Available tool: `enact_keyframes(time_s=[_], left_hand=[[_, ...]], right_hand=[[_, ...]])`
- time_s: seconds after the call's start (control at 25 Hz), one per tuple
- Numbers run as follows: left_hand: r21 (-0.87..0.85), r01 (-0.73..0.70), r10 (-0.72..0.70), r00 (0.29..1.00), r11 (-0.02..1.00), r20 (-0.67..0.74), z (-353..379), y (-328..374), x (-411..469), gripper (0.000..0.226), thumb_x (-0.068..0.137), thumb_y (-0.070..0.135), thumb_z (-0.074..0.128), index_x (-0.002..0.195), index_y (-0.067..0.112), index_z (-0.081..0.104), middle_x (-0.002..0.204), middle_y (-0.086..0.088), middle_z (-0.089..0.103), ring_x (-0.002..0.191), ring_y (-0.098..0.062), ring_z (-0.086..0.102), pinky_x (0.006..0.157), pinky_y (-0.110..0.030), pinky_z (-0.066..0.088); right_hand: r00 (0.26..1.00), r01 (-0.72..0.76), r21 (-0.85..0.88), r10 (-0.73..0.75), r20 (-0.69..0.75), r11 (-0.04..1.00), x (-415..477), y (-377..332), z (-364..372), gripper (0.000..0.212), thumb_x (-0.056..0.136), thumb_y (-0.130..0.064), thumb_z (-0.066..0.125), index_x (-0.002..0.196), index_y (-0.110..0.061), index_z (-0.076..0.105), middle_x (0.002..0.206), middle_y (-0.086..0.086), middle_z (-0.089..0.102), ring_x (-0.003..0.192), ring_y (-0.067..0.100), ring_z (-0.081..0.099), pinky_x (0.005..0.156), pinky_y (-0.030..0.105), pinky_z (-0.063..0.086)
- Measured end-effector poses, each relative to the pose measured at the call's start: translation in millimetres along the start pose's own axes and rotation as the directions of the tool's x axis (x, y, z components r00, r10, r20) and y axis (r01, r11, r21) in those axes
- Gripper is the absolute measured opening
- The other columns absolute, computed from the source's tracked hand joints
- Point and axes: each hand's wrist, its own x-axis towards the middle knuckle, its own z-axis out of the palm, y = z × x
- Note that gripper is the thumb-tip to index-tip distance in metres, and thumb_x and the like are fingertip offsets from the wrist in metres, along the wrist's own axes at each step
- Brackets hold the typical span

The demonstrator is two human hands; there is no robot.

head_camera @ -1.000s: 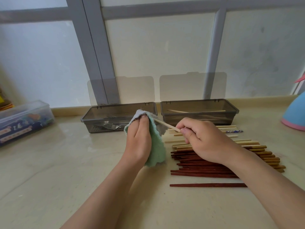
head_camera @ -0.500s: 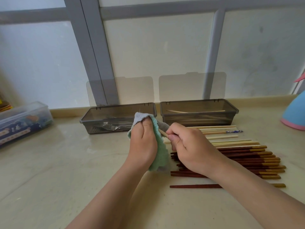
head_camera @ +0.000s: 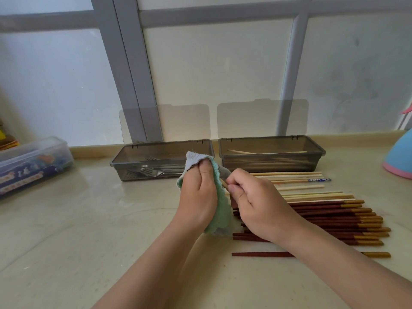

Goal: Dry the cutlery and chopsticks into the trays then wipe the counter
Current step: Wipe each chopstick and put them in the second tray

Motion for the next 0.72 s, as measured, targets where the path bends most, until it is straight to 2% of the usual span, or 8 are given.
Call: enact_keyframes(time_s=[0.2, 0.32, 0.4, 0.48, 0.52, 0.56, 0.64, 0.72], left_hand=[[0.078, -0.029, 0.024, 0.997, 0.997, 0.076, 7, -2, -5, 0.047, 0.109, 0.023, 0.032, 0.064, 0.016, 0.044, 0.05, 0.014, 0.044, 0.049, -0.002, 0.04, 0.049, -0.018, 0.035], [0.013, 0.021, -0.021, 1.0, 1.0, -0.001, 2, 1, 0, 0.046, 0.109, 0.025, 0.032, 0.072, 0.011, 0.056, 0.057, 0.012, 0.054, 0.053, -0.004, 0.05, 0.052, -0.019, 0.043], [-0.057, 0.08, -0.087, 0.988, 0.995, -0.13, -9, -1, 12, 0.046, 0.108, 0.028, 0.031, 0.085, 0.008, 0.066, 0.073, -0.005, 0.065, 0.062, -0.015, 0.059, 0.058, -0.032, 0.055], [-0.12, 0.116, -0.141, 0.964, 0.986, -0.225, -17, -5, 20, 0.049, 0.106, 0.032, 0.031, 0.087, 0.01, 0.07, 0.084, -0.011, 0.071, 0.073, -0.028, 0.066, 0.068, -0.048, 0.059], [-0.125, 0.115, -0.143, 0.961, 0.985, -0.237, -17, -5, 20, 0.049, 0.106, 0.032, 0.031, 0.086, 0.011, 0.071, 0.085, -0.01, 0.072, 0.076, -0.029, 0.066, 0.071, -0.047, 0.059], [-0.092, 0.104, -0.122, 0.969, 0.99, -0.214, -14, -4, 17, 0.049, 0.107, 0.03, 0.03, 0.085, 0.011, 0.07, 0.083, -0.008, 0.071, 0.075, -0.025, 0.065, 0.071, -0.04, 0.057], [-0.013, 0.057, -0.058, 0.994, 0.998, -0.093, -4, -2, 4, 0.047, 0.109, 0.024, 0.03, 0.079, 0.013, 0.065, 0.075, 0.0, 0.066, 0.067, -0.009, 0.061, 0.064, -0.02, 0.049], [0.007, 0.031, -0.031, 1.0, 1.0, 0.006, 6, 2, -5, 0.047, 0.109, 0.019, 0.032, 0.069, 0.019, 0.057, 0.06, 0.013, 0.06, 0.055, 0.003, 0.053, 0.056, -0.01, 0.041]], right_hand=[[0.999, -0.026, 0.013, 0.027, -0.039, 1.0, 5, -2, -3, 0.019, 0.103, -0.015, 0.05, 0.085, -0.021, 0.053, 0.063, -0.009, 0.052, 0.056, 0.005, 0.049, 0.049, 0.018, 0.036], [0.998, -0.058, 0.019, 0.057, 0.03, 0.998, 5, -2, -6, 0.014, 0.104, -0.02, 0.05, 0.095, -0.022, 0.06, 0.071, -0.004, 0.064, 0.061, 0.011, 0.058, 0.052, 0.026, 0.043], [0.991, -0.089, 0.0, 0.088, 0.104, 0.996, 5, 0, -12, 0.018, 0.105, -0.022, 0.047, 0.101, -0.022, 0.064, 0.075, -0.002, 0.067, 0.064, 0.012, 0.059, 0.056, 0.026, 0.046], [0.98, -0.105, -0.041, 0.111, 0.167, 0.994, 5, 5, -18, 0.022, 0.106, -0.023, 0.046, 0.099, -0.024, 0.067, 0.074, -0.001, 0.067, 0.061, 0.012, 0.057, 0.055, 0.026, 0.045], [0.978, -0.101, -0.047, 0.107, 0.179, 0.994, 5, 6, -19, 0.024, 0.106, -0.023, 0.046, 0.097, -0.025, 0.068, 0.071, 0.0, 0.065, 0.06, 0.013, 0.056, 0.056, 0.028, 0.045], [0.979, -0.09, -0.039, 0.095, 0.178, 0.995, 5, 5, -17, 0.025, 0.105, -0.023, 0.047, 0.093, -0.026, 0.068, 0.069, -0.001, 0.063, 0.06, 0.014, 0.055, 0.057, 0.031, 0.046], [0.986, -0.065, -0.013, 0.066, 0.155, 0.998, 5, 2, -11, 0.027, 0.105, -0.02, 0.048, 0.083, -0.024, 0.064, 0.065, -0.004, 0.059, 0.059, 0.014, 0.053, 0.055, 0.031, 0.043], [0.992, -0.056, 0.002, 0.056, 0.111, 0.998, 5, 1, -9, 0.027, 0.104, -0.017, 0.05, 0.08, -0.018, 0.062, 0.064, -0.003, 0.058, 0.058, 0.012, 0.052, 0.053, 0.027, 0.04]])
